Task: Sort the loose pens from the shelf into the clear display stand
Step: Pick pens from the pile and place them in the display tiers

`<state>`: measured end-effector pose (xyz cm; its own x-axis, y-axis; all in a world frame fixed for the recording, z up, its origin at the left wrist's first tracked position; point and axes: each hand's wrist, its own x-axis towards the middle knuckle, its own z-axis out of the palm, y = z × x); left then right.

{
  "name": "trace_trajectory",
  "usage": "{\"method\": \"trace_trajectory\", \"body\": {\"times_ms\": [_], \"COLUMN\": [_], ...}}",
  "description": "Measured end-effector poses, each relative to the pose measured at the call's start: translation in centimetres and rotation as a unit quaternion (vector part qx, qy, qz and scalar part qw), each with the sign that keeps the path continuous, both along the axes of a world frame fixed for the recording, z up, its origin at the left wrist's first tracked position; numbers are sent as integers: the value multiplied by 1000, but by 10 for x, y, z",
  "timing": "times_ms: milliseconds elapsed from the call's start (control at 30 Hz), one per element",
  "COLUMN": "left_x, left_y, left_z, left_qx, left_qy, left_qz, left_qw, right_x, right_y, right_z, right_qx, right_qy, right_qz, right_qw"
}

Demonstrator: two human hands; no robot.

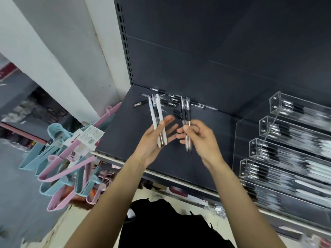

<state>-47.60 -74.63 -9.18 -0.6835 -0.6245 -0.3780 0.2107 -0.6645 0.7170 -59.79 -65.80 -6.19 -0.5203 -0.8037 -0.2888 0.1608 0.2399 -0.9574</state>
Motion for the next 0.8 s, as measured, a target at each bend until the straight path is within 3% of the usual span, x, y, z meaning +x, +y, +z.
{"method": "trace_trajectory", "body": {"times_ms": [133,267,400,633,733,800], "left_x": [3,6,5,-1,-4,-7], "left_y": [18,37,66,122,149,169], "left_z": [6,9,10,8,8,8], "left_qx": [7,9,-50,-95,-129,-146], "left_qy": [1,-20,-56,-88,-103,-111], "left_qz": [-11,-2,-4,-14,-25,-37], "left_qw": [1000,1000,997,992,986,982], "right_x": [13,17,18,-8,-26,-40], "right_y": [8,19,34,77,102,118], "right_z": [4,-1,3,1,5,5], "right_qx": [9,58,50,83,121,138], "right_qy": [-32,76,82,216,363,402], "right_qz": [-8,-13,-17,94,160,226], "right_qw": [999,995,995,968,910,876]}}
